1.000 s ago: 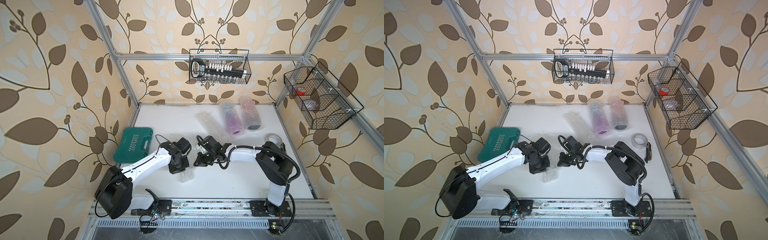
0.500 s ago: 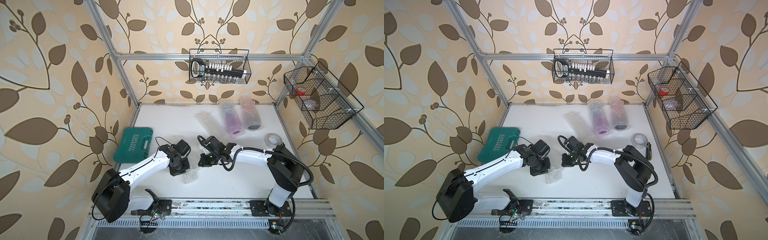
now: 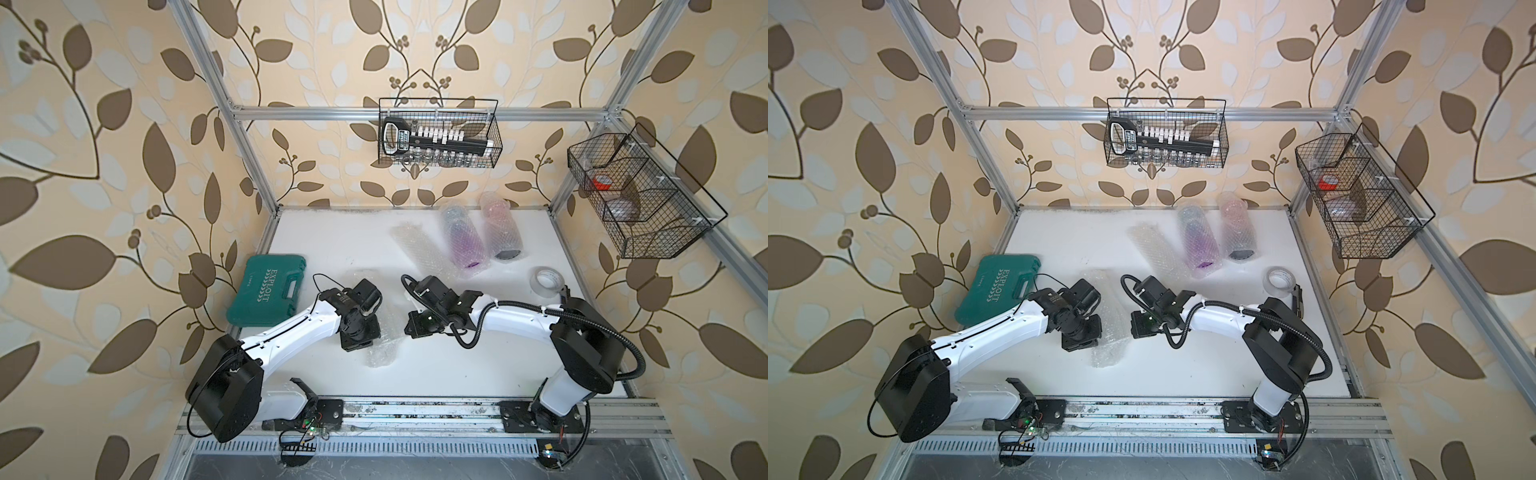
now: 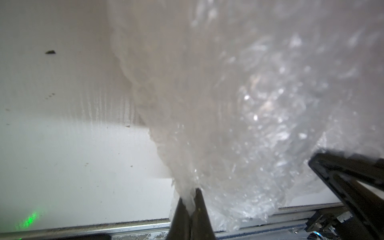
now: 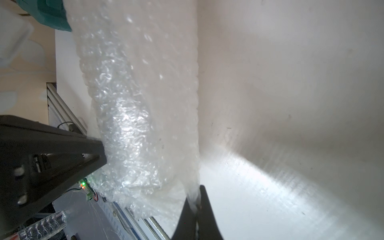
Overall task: Unwrap the vase from the bubble wrap
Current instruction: Unwrap the bubble wrap at the center of the board.
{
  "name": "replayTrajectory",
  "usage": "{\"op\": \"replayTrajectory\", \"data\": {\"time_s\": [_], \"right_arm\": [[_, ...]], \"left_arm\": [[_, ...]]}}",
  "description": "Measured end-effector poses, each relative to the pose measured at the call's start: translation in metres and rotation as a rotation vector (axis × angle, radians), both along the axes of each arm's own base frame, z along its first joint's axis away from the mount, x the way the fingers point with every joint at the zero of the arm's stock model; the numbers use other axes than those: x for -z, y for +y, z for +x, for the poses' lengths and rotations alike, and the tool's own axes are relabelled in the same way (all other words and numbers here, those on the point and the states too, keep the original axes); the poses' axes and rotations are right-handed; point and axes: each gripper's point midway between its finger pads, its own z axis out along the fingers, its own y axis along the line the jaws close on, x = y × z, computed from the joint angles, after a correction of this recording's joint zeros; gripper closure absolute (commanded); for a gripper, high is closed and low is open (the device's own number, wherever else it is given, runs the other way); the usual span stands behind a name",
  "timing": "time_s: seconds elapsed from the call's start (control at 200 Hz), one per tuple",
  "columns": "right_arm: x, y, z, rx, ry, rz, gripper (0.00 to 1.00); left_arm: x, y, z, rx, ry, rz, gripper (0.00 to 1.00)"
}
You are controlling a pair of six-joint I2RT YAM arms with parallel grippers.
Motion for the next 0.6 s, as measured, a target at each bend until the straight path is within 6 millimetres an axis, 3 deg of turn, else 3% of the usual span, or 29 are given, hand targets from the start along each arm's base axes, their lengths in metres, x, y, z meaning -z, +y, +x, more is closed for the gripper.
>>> {"op": "replayTrajectory", "data": {"time_s": [0.235,0.555,0.6], "right_arm": [[-0.003,-0.013,-0.003,0.0,-0.03,0.013,1.0],[-0.005,-0.016,-0.003,-0.046,-0.054,0.062,1.0],[-0.006,-0.015,-0.004,-0.057,-0.055,0.068,0.86]], "left_arm": [[0.001,-0.002,0.001,0.013,0.006,0.004,1.0],[0.0,-0.002,0.002,0.02,0.007,0.007,1.0],[-0.001,-0.002,0.003,0.023,0.007,0.009,1.0]]}}
